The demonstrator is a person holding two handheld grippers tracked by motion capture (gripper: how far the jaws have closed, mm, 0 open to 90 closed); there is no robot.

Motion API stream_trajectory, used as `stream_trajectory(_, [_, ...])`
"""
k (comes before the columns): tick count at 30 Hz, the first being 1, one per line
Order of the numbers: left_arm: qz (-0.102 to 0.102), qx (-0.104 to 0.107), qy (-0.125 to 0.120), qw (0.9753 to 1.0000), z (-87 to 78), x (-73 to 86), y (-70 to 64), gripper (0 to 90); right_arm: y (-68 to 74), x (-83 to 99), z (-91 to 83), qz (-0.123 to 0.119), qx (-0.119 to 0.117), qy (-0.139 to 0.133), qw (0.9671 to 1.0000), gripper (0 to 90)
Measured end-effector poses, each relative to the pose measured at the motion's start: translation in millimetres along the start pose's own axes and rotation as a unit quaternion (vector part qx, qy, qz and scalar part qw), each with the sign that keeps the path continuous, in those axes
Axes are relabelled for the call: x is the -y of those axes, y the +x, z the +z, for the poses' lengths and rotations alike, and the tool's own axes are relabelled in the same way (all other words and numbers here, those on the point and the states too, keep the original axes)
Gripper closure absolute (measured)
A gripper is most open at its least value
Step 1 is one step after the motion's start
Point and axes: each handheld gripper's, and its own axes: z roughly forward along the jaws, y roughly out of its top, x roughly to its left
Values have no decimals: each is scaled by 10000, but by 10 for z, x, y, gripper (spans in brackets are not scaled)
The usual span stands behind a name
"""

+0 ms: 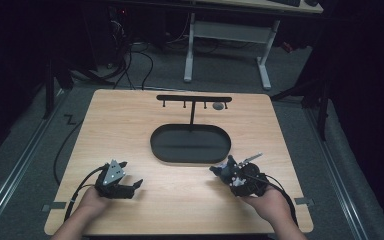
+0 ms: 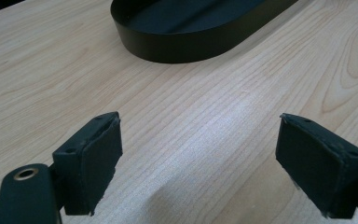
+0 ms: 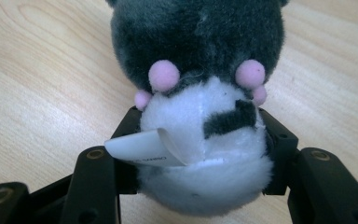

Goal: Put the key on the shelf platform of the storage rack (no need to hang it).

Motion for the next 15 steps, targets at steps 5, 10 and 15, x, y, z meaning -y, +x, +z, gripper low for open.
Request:
stream_trajectory(5, [-4, 3, 2, 10000, 0, 0, 1, 154, 7, -60, -30, -23, -16, -86, 10000, 462])
stream_trajectory(10, [-17, 9, -8, 10000, -3, 3, 4, 154, 8, -113, -30, -43, -45, -86, 9999, 463])
stream_trajectory(15, [-16, 19, -27, 10000, -11, 6, 4, 154, -1, -182, -33, 7, -34, -102, 9999, 463])
